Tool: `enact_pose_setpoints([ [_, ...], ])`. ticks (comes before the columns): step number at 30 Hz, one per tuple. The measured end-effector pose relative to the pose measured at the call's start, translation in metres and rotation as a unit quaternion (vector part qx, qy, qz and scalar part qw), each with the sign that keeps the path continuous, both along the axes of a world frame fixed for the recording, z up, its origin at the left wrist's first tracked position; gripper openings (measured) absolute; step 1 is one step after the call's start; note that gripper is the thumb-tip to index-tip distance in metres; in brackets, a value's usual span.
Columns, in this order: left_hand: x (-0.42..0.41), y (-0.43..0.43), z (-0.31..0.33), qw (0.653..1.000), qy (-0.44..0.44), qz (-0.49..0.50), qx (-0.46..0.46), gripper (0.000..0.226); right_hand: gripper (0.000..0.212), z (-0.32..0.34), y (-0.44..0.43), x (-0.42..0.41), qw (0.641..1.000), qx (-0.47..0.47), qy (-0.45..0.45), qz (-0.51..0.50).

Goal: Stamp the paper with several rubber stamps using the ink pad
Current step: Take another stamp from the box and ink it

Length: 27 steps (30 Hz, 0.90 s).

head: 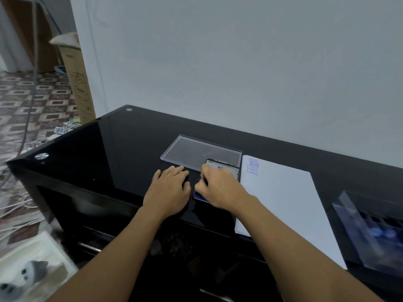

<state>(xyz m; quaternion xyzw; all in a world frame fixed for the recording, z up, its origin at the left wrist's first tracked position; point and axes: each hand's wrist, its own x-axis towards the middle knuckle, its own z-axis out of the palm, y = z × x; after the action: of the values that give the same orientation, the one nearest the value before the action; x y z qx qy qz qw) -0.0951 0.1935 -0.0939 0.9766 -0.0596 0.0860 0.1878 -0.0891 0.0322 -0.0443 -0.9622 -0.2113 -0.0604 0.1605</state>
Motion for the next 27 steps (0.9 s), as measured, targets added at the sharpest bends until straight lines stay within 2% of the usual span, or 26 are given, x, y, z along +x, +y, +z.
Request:
enact_pose_setpoints([
  [27, -0.0017, 0.0001, 0.0016, 1.0, 0.006, -0.003, 0.001, 0.047, 0.015, -0.0036, 0.0002, 0.0001, 1.0, 0.018, 0.005, -0.013],
])
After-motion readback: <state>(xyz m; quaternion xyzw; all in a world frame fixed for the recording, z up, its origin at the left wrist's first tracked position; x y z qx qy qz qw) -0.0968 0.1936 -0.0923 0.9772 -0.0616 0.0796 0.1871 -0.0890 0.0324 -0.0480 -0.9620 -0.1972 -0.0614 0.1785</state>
